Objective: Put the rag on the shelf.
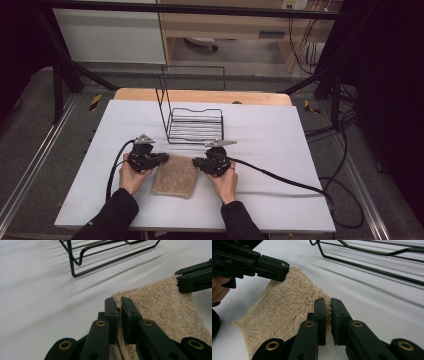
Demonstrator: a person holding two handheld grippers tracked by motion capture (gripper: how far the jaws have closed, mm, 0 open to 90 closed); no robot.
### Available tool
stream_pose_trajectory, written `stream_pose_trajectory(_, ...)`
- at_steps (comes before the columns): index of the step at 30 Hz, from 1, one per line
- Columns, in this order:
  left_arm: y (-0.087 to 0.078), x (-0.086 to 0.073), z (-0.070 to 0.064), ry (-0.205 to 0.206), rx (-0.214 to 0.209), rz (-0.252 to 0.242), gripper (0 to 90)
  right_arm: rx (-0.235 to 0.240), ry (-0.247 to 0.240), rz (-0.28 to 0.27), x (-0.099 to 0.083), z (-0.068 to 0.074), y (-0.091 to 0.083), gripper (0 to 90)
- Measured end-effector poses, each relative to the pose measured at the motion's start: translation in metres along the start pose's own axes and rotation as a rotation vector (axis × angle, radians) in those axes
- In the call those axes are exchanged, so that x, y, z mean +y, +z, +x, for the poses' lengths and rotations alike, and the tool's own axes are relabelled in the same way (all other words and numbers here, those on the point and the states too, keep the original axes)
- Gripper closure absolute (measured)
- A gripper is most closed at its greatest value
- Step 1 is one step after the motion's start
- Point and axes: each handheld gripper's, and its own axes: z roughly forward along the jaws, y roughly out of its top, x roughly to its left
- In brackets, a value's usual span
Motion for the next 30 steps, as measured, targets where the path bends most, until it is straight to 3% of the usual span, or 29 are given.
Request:
stream_pose_trajectory(17,-0.031,0.002,-0.012,0.019,-0.022,-0.087,83.6,0.040,-0.045,-0.086,0.002,0.014,-0.025,84.2)
stream_pose_trajectory(30,-0.050,0.009,-0.026,0.038,-0.023,-0.162,83.6,0.063,-0.107,-0.149,0.010,0.018,-0.046,84.3)
